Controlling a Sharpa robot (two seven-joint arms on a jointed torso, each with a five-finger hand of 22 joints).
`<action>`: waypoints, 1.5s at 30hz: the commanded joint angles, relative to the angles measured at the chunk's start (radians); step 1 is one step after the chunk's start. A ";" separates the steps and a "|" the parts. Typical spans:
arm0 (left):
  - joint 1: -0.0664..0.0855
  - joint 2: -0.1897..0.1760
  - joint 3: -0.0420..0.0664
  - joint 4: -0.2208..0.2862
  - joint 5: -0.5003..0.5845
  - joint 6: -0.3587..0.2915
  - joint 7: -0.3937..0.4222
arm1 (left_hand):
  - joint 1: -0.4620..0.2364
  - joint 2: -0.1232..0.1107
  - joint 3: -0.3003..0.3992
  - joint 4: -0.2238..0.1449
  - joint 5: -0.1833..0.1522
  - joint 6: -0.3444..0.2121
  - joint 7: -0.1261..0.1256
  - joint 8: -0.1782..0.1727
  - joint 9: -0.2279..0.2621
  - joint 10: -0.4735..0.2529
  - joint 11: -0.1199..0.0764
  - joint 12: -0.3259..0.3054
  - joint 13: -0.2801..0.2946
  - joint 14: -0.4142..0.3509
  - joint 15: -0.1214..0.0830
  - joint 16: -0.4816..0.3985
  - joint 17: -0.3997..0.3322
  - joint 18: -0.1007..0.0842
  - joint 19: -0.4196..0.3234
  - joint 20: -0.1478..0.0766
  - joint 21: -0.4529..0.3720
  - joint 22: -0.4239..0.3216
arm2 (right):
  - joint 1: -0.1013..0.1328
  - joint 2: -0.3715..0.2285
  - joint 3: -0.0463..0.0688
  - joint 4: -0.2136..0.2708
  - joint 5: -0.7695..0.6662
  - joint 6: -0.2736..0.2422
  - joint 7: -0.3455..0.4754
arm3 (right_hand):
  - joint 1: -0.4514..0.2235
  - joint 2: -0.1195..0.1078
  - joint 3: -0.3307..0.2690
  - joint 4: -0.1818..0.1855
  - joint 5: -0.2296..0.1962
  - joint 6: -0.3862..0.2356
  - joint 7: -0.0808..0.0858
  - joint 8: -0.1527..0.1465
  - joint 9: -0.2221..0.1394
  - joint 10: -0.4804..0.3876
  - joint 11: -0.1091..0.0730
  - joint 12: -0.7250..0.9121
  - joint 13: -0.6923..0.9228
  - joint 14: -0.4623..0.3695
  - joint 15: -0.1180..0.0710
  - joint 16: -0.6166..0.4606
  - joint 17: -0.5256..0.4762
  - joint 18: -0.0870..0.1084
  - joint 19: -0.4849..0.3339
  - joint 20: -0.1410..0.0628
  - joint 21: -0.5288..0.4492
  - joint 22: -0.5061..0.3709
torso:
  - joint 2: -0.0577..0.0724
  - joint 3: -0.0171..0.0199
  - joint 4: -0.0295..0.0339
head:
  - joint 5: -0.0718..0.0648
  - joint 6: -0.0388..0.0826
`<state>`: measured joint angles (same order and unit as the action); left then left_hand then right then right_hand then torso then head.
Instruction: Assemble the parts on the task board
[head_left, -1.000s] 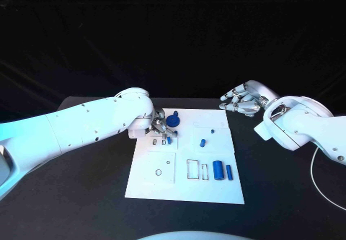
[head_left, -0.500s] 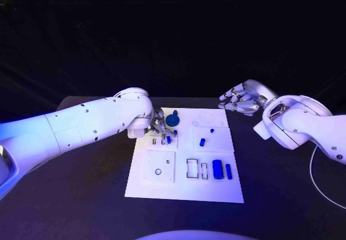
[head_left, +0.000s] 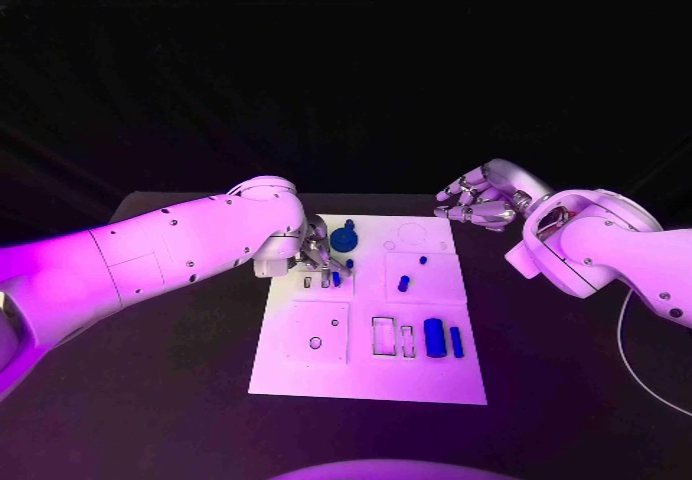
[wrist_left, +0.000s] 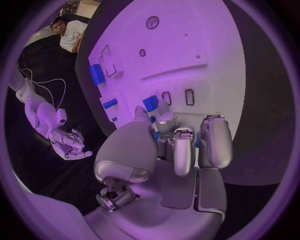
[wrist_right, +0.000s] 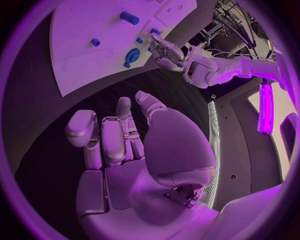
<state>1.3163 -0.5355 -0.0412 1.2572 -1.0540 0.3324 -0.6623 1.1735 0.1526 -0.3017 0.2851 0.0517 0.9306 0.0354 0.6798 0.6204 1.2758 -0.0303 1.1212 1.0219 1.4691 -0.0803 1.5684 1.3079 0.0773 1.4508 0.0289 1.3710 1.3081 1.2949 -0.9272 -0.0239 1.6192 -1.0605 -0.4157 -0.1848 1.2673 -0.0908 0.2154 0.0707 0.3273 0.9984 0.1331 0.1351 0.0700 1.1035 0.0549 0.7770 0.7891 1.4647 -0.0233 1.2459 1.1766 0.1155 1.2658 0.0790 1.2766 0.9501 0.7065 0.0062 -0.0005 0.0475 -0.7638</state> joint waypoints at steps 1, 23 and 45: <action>-0.001 0.003 0.000 0.000 0.006 0.024 0.005 | 0.010 0.008 0.004 -0.001 0.000 -0.004 0.000 0.005 0.002 0.005 0.000 0.003 0.000 0.102 -0.007 0.002 0.263 -0.016 0.001 -0.006 0.005 0.003 | 0.000 0.000 0.000 0.001 -0.016 0.012 0.009 | -0.005 0.002 0.002 0.005 -0.004 0.007 0.002 0.004 -0.001 -0.001 -0.008 0.003 -0.001 0.029 -0.005 -0.007 -0.001 0.006 -0.004 0.000 -0.005 -0.001 | 0.000 0.0000 0.0007 | 0.000 0.001; -0.002 0.008 0.000 0.001 0.024 -0.006 0.010 | 0.094 0.032 0.058 -0.024 0.000 -0.020 0.000 0.012 0.033 0.001 -0.001 0.001 -0.002 0.102 -0.007 0.002 0.263 -0.016 -0.003 -0.005 0.004 0.009 | -0.001 0.006 0.000 -0.003 -0.016 0.019 0.006 | -0.004 0.003 0.003 0.005 -0.004 0.006 0.002 0.004 -0.001 -0.001 -0.008 0.003 -0.001 0.029 -0.005 -0.008 -0.002 0.006 -0.004 -0.001 -0.006 -0.001 | 0.001 0.0004 0.0012 | -0.003 -0.004; -0.005 -0.002 0.000 0.017 0.044 -0.051 0.028 | 0.311 -0.066 0.435 -0.149 0.001 -0.051 0.006 -0.060 0.030 -0.026 -0.001 -0.055 -0.041 0.102 -0.005 0.002 0.263 -0.014 -0.010 -0.006 -0.006 0.015 | -0.003 0.015 -0.002 -0.013 -0.016 0.026 0.001 | -0.002 0.003 0.004 0.006 -0.002 0.006 0.002 0.004 -0.001 -0.002 -0.008 0.002 -0.002 0.029 -0.006 -0.009 -0.003 0.006 -0.004 -0.001 -0.007 -0.003 | 0.001 0.0007 0.0013 | -0.003 -0.012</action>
<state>1.3117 -0.5364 -0.0413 1.2715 -1.0160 0.2966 -0.6483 1.4985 0.1107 -0.0419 0.2965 0.0507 0.8756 0.0377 0.6240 0.6480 1.2556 -0.0320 1.0707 0.9832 1.4658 -0.0912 1.5684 1.3075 0.0776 1.4434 0.0216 1.3709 1.3076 1.2931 -0.9130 -0.0260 1.6065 -1.0666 -0.4005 -0.1855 1.2675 -0.0910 0.2183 0.0733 0.3273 1.0006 0.1353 0.1351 0.0700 1.1016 0.0530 0.7769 0.7877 1.4648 -0.0233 1.2399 1.1743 0.1154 1.2659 0.0790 1.2750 0.9482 0.7075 0.0066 0.0002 0.0450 -0.7747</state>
